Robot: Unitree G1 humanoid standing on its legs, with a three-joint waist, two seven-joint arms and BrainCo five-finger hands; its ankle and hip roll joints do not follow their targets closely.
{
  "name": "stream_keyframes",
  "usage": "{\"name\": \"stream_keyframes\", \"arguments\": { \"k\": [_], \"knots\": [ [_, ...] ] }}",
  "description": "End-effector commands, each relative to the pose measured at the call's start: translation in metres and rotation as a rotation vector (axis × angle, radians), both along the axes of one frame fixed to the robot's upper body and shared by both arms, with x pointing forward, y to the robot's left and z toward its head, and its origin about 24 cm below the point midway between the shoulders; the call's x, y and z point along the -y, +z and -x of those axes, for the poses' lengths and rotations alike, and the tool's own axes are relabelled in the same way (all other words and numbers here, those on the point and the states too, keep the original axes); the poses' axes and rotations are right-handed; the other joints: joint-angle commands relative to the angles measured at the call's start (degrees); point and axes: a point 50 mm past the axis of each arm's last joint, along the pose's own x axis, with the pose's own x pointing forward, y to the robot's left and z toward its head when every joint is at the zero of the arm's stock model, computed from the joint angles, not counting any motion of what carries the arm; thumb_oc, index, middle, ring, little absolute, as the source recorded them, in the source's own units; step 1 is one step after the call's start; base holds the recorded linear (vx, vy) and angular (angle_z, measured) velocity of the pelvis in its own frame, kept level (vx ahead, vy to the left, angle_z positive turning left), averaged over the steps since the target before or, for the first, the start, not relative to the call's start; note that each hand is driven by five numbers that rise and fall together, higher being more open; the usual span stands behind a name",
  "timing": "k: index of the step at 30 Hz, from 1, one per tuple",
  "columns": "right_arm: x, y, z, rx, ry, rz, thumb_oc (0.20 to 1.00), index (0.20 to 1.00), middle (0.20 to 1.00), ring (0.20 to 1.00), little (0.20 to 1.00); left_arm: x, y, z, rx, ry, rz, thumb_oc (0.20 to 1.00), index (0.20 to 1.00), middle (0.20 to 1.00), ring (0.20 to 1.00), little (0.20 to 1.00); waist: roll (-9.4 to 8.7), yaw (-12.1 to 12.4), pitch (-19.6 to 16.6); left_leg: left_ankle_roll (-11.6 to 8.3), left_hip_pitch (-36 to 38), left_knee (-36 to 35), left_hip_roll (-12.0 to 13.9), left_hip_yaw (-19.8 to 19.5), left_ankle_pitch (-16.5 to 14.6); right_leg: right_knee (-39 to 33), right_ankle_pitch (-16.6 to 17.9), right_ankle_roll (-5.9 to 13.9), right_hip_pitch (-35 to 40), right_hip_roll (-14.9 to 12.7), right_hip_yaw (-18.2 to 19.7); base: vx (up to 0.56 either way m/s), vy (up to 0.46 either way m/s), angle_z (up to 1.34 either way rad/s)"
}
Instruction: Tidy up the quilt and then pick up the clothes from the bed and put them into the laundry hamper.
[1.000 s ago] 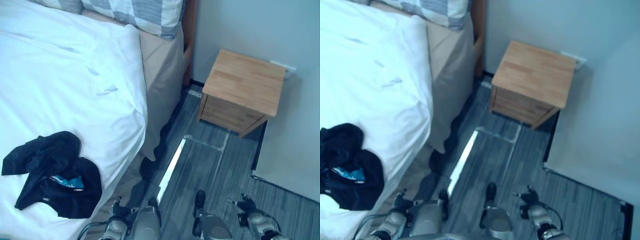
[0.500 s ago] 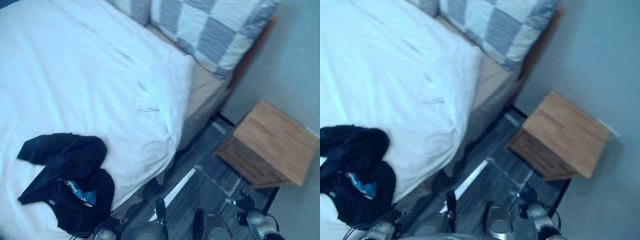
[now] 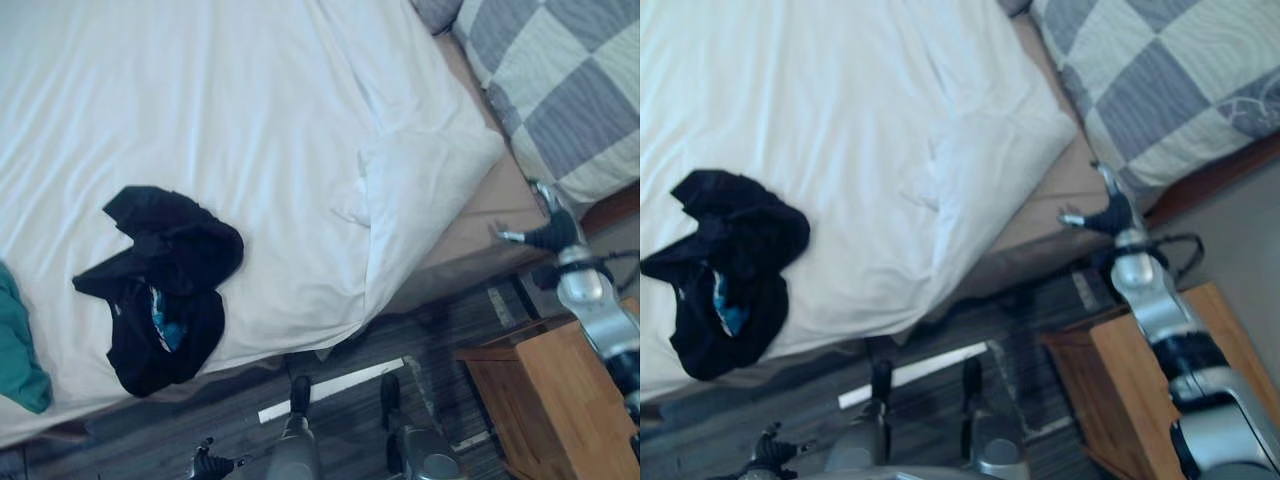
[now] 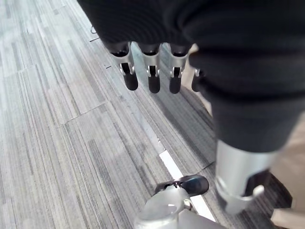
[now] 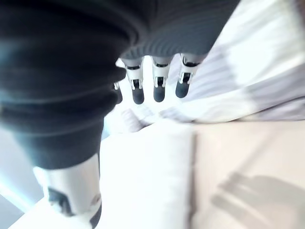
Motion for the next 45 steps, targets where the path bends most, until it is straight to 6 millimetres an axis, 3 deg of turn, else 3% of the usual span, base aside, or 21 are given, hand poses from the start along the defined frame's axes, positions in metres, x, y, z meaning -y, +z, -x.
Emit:
{"name": "stream_keyframes", "arguments": {
  "k": [1,4,7,11,14,16,22,26,27,28,30,31,32,33,35,37,41,42,43,44,45],
  "knots": [
    [-0.001,0.060,-0.005,0.203,-0.005,0.077,1.000,1.000,1.000,1.000,1.000,-0.029,0.015,-0.021,0.058,0.034,-0.068,1.000,1.000,1.000,1.000,1.000,-2.38,2.2,3.7,-0.24,-1.4,9.0,2.4,8.4,-3.0,1.8,-10.0,6.85,1.3,-7.7,-0.2,-0.30,-0.228,0.37],
    [0.000,0.095,-0.005,0.286,-0.035,0.132,1.000,1.000,1.000,1.000,1.000,-0.038,0.018,-0.018,0.039,0.011,-0.097,1.000,1.000,1.000,1.000,1.000,-1.40,1.5,4.6,1.99,-3.0,14.2,0.0,16.1,-6.2,3.7,-10.6,5.03,-1.4,-6.7,-3.2,-0.17,-0.145,1.01],
    [0.004,0.123,-0.007,0.341,-0.073,0.161,1.000,1.000,1.000,1.000,1.000,-0.048,0.023,-0.018,0.019,-0.016,-0.125,1.000,1.000,1.000,1.000,1.000,-0.50,2.1,6.0,2.23,-4.6,12.7,-1.3,16.2,-4.8,3.6,-10.0,4.79,-2.1,-6.1,-5.4,-0.04,-0.065,0.45],
    [0.015,0.133,-0.014,0.310,-0.144,0.205,1.000,1.000,1.000,1.000,1.000,-0.051,0.026,-0.023,0.029,-0.043,-0.135,1.000,1.000,1.000,1.000,1.000,0.13,2.5,6.7,1.59,-5.0,8.8,-1.6,16.2,-1.6,3.1,-8.7,5.00,-4.0,-6.6,-6.5,0.00,0.002,0.13],
    [0.027,0.121,-0.022,0.221,-0.207,0.230,0.953,0.953,0.953,0.953,0.953,-0.048,0.025,-0.024,0.037,-0.044,-0.126,1.000,1.000,1.000,1.000,1.000,1.04,2.5,7.3,1.53,-4.5,4.6,-1.1,16.7,0.2,3.3,-7.9,5.45,-6.0,-6.2,-6.0,0.01,0.005,0.04],
    [0.030,0.117,-0.023,0.198,-0.212,0.231,0.200,0.200,0.200,0.200,0.200,-0.047,0.024,-0.024,0.037,-0.046,-0.124,1.000,1.000,1.000,1.000,1.000,1.26,2.5,7.4,1.48,-4.6,4.2,-1.0,16.8,0.4,3.5,-7.9,5.49,-6.6,-6.2,-5.6,0.00,0.002,-0.02],
    [0.044,0.089,-0.022,0.111,-0.237,0.197,0.200,0.200,0.200,0.200,0.200,-0.039,0.021,-0.026,0.024,-0.071,-0.108,1.000,1.000,1.000,1.000,1.000,1.50,1.8,7.5,1.49,-4.7,4.6,-0.9,16.6,-0.1,5.1,-8.8,5.35,-7.6,-6.2,-4.5,0.00,0.000,-0.01],
    [0.069,0.036,0.006,0.107,-0.283,0.030,0.200,0.200,0.200,0.200,0.200,-0.024,0.017,-0.033,0.046,-0.069,-0.082,1.000,1.000,1.000,1.000,1.000,0.92,-0.4,5.6,2.07,-1.8,5.9,-0.8,16.5,-2.8,6.7,-11.0,5.16,-5.0,-6.2,-4.6,0.06,0.005,0.07],
    [0.070,0.035,0.007,0.105,-0.287,0.028,0.476,0.476,0.476,0.476,0.476,-0.025,0.017,-0.033,0.045,-0.072,-0.085,1.000,1.000,1.000,1.000,1.000,0.83,-0.2,5.4,2.09,-2.0,5.9,-0.9,16.5,-2.6,6.5,-10.7,5.14,-5.3,-6.2,-4.6,0.11,0.007,0.17],
    [0.089,-0.002,0.029,0.072,-0.355,-0.094,1.000,1.000,1.000,1.000,1.000,-0.018,0.014,-0.032,0.044,-0.063,-0.066,1.000,1.000,1.000,1.000,1.000,0.47,-1.5,4.0,2.26,0.3,5.7,-0.7,16.3,-3.6,6.6,-11.5,5.18,-3.1,-6.1,-4.9,0.11,-0.003,0.07],
    [0.106,-0.034,0.050,0.026,-0.434,-0.210,1.000,1.000,1.000,1.000,1.000,-0.015,0.011,-0.028,0.026,-0.064,-0.050,1.000,1.000,1.000,1.000,1.000,-0.08,-2.1,2.9,2.46,1.9,5.2,-0.8,16.1,-4.2,6.2,-11.8,5.22,-1.3,-6.0,-5.2,0.11,-0.011,0.02],
    [0.106,-0.035,0.051,0.026,-0.435,-0.211,1.000,1.000,1.000,1.000,1.000,-0.015,0.012,-0.029,0.026,-0.066,-0.051,1.000,1.000,1.000,1.000,1.000,-0.13,-2.0,2.8,2.48,1.7,5.2,-0.8,16.1,-3.9,6.1,-11.5,5.21,-1.4,-6.0,-5.2,0.08,-0.006,0.11],
    [0.123,-0.067,0.073,0.002,-0.529,-0.402,1.000,1.000,1.000,1.000,1.000,-0.013,0.010,-0.026,0.014,-0.056,-0.041,1.000,1.000,1.000,1.000,1.000,-0.77,-3.0,1.7,2.61,2.9,4.8,-0.9,16.0,-4.3,5.6,-11.6,5.27,-0.1,-5.7,-5.5,0.04,0.002,0.06],
    [0.123,-0.068,0.075,0.001,-0.531,-0.405,1.000,1.000,1.000,1.000,1.000,-0.013,0.010,-0.026,0.013,-0.059,-0.043,1.000,1.000,1.000,1.000,1.000,-0.84,-2.8,1.7,2.61,3.0,4.8,-0.9,16.0,-4.3,5.5,-11.6,5.28,0.0,-5.8,-5.5,0.07,0.014,-0.05],
    [0.148,-0.111,0.111,-0.007,-0.695,-0.697,1.000,1.000,1.000,1.000,1.000,-0.014,0.008,-0.021,-0.011,-0.053,-0.037,1.000,1.000,1.000,1.000,1.000,-1.72,-3.8,0.2,2.65,4.6,4.1,-0.7,15.9,-4.6,4.8,-11.7,5.42,1.5,-5.5,-5.6,0.06,0.019,-0.08],
    [0.159,-0.128,0.133,0.043,-0.809,-0.837,1.000,1.000,1.000,1.000,1.000,-0.013,0.006,-0.017,-0.031,-0.043,-0.029,1.000,1.000,1.000,1.000,1.000,-2.24,-4.5,-0.5,2.63,5.2,3.7,-0.5,16.1,-4.8,4.5,-11.7,5.57,2.0,-5.4,-5.5,0.05,0.010,-0.04],
    [0.175,-0.130,0.159,0.170,-0.967,-0.905,1.000,1.000,1.000,1.000,1.000,-0.013,0.004,-0.011,-0.057,-0.029,-0.034,1.000,1.000,1.000,1.000,1.000,-2.82,-4.5,-1.5,2.70,5.9,3.1,-0.5,16.0,-5.0,4.4,-11.8,5.81,2.3,-5.2,-5.7,0.03,-0.001,-0.12],
    [0.180,-0.115,0.161,0.260,-0.995,-0.874,1.000,1.000,1.000,1.000,1.000,-0.011,0.003,-0.009,-0.063,-0.018,-0.039,1.000,1.000,1.000,1.000,1.000,-2.96,-4.4,-1.7,2.80,6.0,2.9,-0.5,15.8,-5.1,4.6,-11.9,5.92,2.2,-5.2,-5.7,0.01,0.027,-0.22],
    [0.175,-0.103,0.152,0.287,-0.948,-0.840,0.774,0.774,0.774,0.774,0.774,-0.008,0.004,-0.018,-0.052,-0.022,-0.041,1.000,1.000,1.000,1.000,1.000,-2.81,-4.7,-1.8,2.83,6.2,2.9,-0.6,15.8,-5.1,4.8,-11.9,6.00,2.1,-5.2,-5.4,0.01,0.042,-0.23],
    [0.174,-0.093,0.146,0.327,-0.932,-0.831,0.200,0.200,0.200,0.200,0.200,-0.007,0.005,-0.022,-0.030,-0.030,-0.043,1.000,1.000,1.000,1.000,1.000,-2.62,-4.5,-1.6,2.90,6.1,2.9,-0.7,15.8,-5.1,4.9,-12.0,5.96,2.0,-5.3,-5.2,0.00,0.044,-0.25],
    [0.171,-0.075,0.136,0.371,-0.881,-0.788,0.200,0.200,0.200,0.200,0.200,-0.004,0.005,-0.023,-0.022,-0.044,-0.034,1.000,1.000,1.000,1.000,1.000,-2.46,-4.1,-1.3,2.94,6.1,3.1,-0.8,15.7,-5.1,5.1,-12.1,5.89,1.9,-5.4,-5.2,0.00,0.022,-0.22]
  ]
}}
